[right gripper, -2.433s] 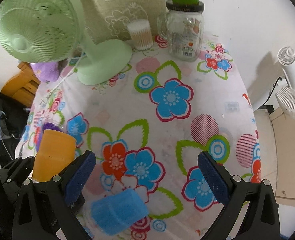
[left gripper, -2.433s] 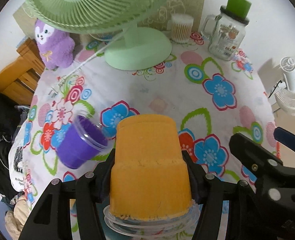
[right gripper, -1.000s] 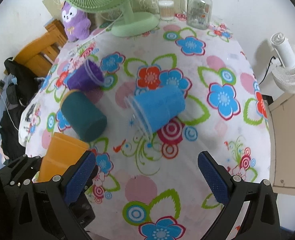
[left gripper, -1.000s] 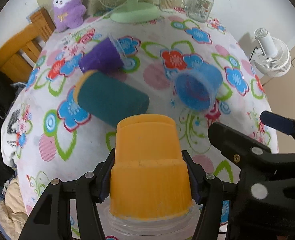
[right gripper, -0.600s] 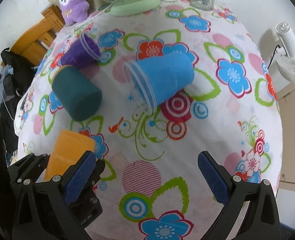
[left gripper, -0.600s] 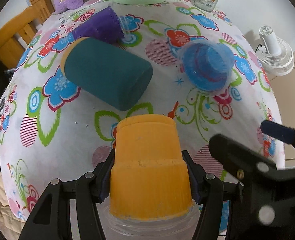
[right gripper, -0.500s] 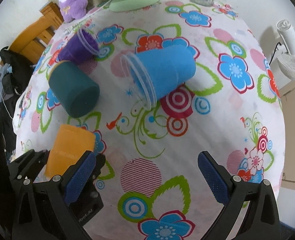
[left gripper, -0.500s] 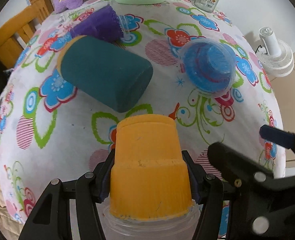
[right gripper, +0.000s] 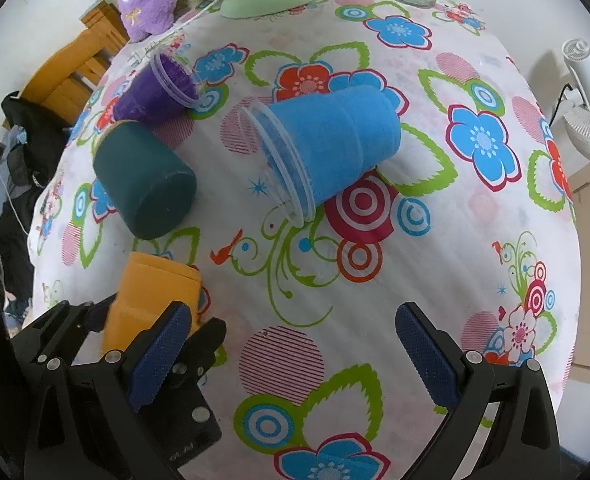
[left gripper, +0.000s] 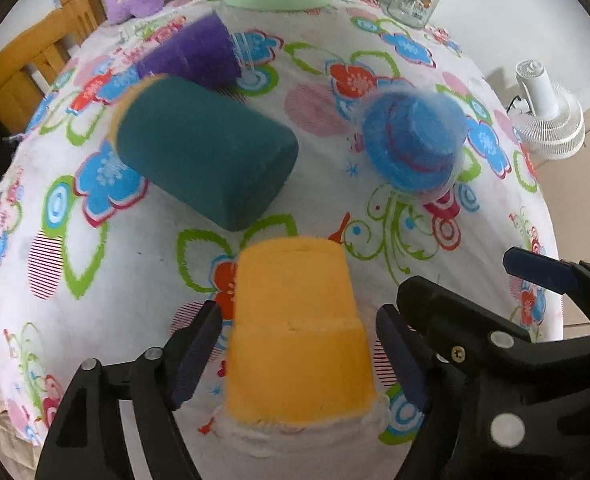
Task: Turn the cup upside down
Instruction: 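Close the right tool on the orange cup while the left tool opens and releases it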
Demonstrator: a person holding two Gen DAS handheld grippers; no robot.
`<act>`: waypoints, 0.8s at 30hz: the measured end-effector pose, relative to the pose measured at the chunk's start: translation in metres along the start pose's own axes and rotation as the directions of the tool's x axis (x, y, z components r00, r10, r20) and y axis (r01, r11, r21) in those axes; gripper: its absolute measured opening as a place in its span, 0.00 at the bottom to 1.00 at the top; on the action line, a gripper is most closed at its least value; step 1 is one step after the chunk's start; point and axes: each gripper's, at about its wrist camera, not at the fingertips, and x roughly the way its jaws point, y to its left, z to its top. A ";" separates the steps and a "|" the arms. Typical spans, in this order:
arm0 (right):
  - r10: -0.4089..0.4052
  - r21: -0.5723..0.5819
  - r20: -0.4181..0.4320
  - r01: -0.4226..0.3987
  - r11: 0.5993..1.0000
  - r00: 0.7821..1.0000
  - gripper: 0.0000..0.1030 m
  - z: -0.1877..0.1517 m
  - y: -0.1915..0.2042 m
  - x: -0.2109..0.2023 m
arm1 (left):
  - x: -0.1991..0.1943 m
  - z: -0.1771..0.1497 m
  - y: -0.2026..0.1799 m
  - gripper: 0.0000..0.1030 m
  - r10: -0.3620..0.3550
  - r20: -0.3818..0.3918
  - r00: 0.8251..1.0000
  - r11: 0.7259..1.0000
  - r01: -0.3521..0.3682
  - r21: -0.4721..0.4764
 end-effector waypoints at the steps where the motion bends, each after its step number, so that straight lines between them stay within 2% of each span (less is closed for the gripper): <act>1: 0.010 0.004 0.002 -0.010 1.000 1.000 1.00 0.001 0.000 -0.004 | -0.006 0.001 -0.001 0.82 0.009 0.004 1.000 1.000 -0.009 0.003; 10: 0.087 -0.009 0.034 -0.087 0.996 0.996 1.00 0.003 0.020 -0.040 | -0.052 0.004 0.005 0.89 0.027 0.010 1.000 0.999 -0.027 -0.026; 13: 0.090 0.008 0.040 -0.090 0.996 0.995 1.00 0.003 0.032 -0.042 | -0.056 0.001 0.012 0.89 0.034 -0.004 0.999 0.999 -0.034 -0.003; 18: 0.042 0.054 0.038 -0.044 0.998 0.998 1.00 0.001 0.048 -0.036 | -0.052 0.000 0.027 0.89 0.058 -0.025 0.998 0.993 -0.055 0.102; 24: -0.026 0.116 -0.018 0.028 0.993 1.000 0.97 0.004 0.059 -0.022 | -0.046 0.003 0.061 0.89 0.047 -0.053 0.997 0.992 -0.040 0.118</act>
